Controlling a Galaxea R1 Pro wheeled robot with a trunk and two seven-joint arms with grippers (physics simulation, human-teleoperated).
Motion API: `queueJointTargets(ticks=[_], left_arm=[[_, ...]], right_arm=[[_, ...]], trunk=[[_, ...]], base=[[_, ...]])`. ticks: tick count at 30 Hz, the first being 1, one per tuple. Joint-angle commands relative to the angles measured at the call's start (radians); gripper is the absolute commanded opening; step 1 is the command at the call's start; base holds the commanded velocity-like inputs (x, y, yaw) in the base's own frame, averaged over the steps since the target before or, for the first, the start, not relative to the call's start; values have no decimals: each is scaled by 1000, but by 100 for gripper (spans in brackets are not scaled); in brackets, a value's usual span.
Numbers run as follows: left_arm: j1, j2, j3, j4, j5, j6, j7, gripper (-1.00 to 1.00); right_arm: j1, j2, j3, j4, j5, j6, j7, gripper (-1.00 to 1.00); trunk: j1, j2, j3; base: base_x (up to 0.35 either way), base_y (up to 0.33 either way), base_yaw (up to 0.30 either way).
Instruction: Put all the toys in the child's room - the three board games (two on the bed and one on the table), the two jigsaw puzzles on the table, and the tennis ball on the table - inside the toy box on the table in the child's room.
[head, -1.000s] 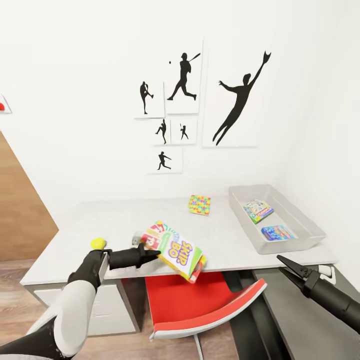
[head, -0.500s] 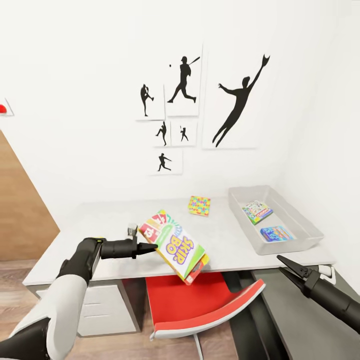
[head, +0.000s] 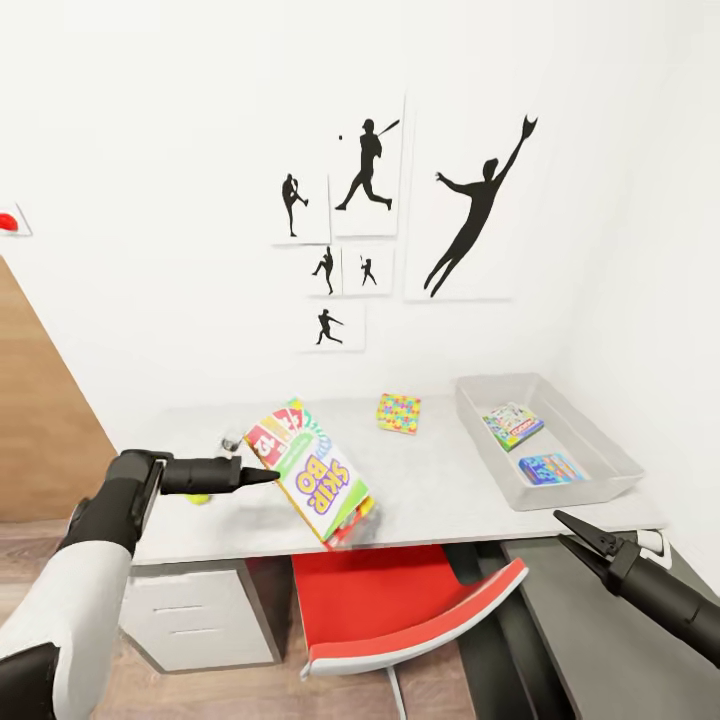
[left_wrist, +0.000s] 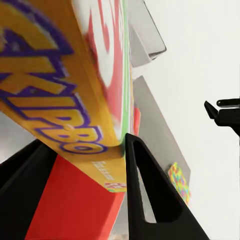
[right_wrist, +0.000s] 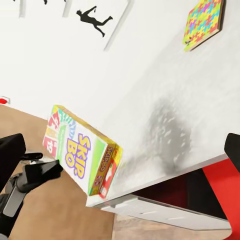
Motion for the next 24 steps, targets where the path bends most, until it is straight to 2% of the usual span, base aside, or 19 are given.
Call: queueJointTargets(ticks=[1, 3, 4, 5, 9, 11, 12, 14, 16, 24], left_arm=[[-1, 20, 1, -5, 17, 10, -11, -100], [1, 53, -5, -10, 102, 9, -11, -100], [4, 69, -18, -13, 152, 9, -11, -100], [5, 86, -47, -16, 201, 9, -11, -100], [10, 156, -238, -38, 396, 10, -11, -100], [15, 180, -312, -55, 503, 10, -11, -100], [16, 189, -338, -60, 542, 11, -11, -100], [18, 200, -374, -65, 582, 10, -11, -100], [19, 206, -390, -68, 599, 7, -11, -100], [31, 210, -401, -98, 612, -12, -11, -100]], right_arm=[[-1, 0, -1, 0, 5, 5, 7, 100], [-1, 0, -1, 0, 5, 5, 7, 100], [-1, 0, -1, 0, 5, 5, 7, 100], [-1, 0, -1, 0, 5, 5, 7, 100], [-1, 1, -1, 0, 5, 5, 7, 100], [-1, 1, -1, 0, 5, 5, 7, 100], [-1, 2, -1, 0, 5, 5, 7, 100], [-1, 2, -1, 0, 5, 5, 7, 100], [-1, 2, -1, 0, 5, 5, 7, 100], [-1, 3, -1, 0, 4, 5, 7, 100]], trunk=[[-3, 6, 1], [-11, 20, 8], [-15, 27, 11], [-19, 34, 14], [-34, 62, 26], [-42, 76, 33], [-46, 83, 36], [-53, 97, 42], [-61, 111, 48], [-65, 118, 52]], base=[[0, 0, 0], [0, 0, 0], [0, 0, 0], [0, 0, 0], [0, 0, 0], [0, 0, 0], [0, 0, 0], [0, 0, 0], [0, 0, 0], [0, 0, 0]])
